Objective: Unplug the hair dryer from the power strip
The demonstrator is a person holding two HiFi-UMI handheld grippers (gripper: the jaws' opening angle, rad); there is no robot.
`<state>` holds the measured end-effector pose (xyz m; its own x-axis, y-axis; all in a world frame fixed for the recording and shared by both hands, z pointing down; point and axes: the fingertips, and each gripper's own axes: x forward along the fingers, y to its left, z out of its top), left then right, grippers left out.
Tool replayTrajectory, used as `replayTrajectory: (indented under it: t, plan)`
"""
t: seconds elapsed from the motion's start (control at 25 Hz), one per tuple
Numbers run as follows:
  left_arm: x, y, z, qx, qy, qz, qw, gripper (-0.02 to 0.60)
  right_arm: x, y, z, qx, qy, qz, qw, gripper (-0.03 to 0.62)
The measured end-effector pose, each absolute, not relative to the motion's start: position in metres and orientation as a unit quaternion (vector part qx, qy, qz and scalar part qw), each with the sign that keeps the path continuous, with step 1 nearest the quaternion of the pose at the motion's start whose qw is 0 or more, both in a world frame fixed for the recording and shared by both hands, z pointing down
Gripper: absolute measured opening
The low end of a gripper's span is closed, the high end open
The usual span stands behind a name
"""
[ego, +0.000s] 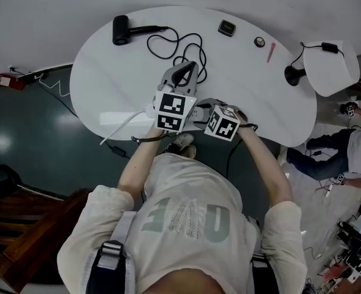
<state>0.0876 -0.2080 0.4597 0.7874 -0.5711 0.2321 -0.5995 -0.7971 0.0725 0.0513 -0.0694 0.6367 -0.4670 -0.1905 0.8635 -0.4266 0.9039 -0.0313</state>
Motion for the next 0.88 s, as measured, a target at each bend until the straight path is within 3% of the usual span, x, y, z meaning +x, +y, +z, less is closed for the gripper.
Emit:
replayTrajectory:
  t: [0.36,0.56,0.68,0.88]
  plan:
    - [0.072,-0.207,0.386,0.945,-0.324,0.037,0.031,0.006,0.052,-0.066,0.634,0.177,-0.837,0.138,0.500,0.259]
    - [0.064,-0.209,0.368,0.943,-0.332,0.022,0.024,0.006,0.051,-0.077,0.585,0.165,-0.846,0.156,0.483,0.264]
    - [0.053,-0.209,0.351,0.939,-0.343,0.010,0.014,0.006,0.056,-0.119,0.516,0.243,-0.869,0.110,0.417,0.266]
    - [0.038,-0.213,0.311,0.930,-0.368,-0.014,-0.001,0.006,0.083,-0.183,0.361,0.431,-0.878,0.008,0.208,0.275]
